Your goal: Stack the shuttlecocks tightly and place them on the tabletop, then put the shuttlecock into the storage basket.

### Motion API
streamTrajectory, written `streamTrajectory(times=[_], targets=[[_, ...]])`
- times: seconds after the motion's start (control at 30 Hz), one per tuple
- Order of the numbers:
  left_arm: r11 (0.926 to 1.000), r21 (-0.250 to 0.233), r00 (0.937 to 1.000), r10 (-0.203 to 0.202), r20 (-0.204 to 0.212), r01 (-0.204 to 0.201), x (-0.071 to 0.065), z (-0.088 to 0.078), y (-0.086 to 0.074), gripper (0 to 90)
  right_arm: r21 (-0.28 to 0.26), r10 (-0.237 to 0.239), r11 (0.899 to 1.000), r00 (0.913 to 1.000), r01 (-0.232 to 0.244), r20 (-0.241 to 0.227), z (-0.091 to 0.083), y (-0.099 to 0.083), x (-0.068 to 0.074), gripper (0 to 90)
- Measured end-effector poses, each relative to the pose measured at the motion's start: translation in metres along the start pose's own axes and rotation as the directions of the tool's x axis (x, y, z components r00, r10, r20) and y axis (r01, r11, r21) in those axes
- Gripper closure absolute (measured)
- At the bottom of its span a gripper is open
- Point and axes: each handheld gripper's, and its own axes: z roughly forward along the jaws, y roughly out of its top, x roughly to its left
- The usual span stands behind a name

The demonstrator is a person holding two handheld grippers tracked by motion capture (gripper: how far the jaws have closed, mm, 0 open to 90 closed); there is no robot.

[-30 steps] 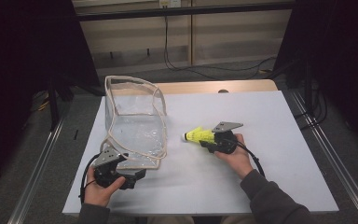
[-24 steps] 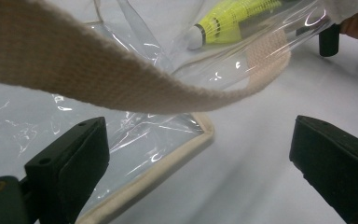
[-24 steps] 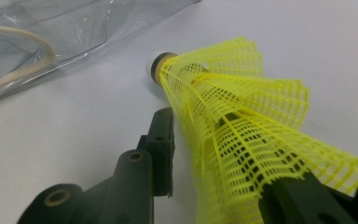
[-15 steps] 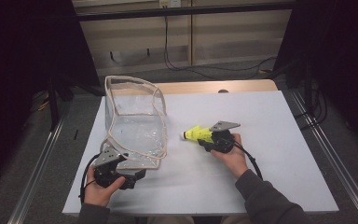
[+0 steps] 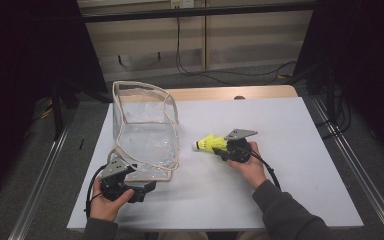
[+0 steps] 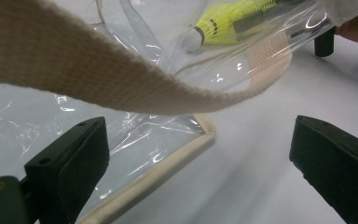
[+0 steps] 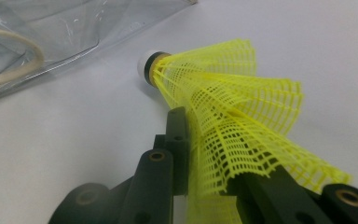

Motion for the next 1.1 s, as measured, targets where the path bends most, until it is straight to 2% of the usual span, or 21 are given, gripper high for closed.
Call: streamTrajectory(times=[0.67,1.1], targets=[[1.0,-0.003,1.0,-0.002,-0.005,0.002,0.0,-0.001,0.0,4.8,-0.002,-0.025,1.0,0.9969,0.025,-0.074,-0.015,0.007,0.002,80.6],[1.0,-0.005,1.0,-0.002,-0.005,0.002,0.0,-0.002,-0.001,4.8,-0.006,-0.02,1.0,0.9935,0.02,-0.112,-0.023,0.012,0.001,80.6]])
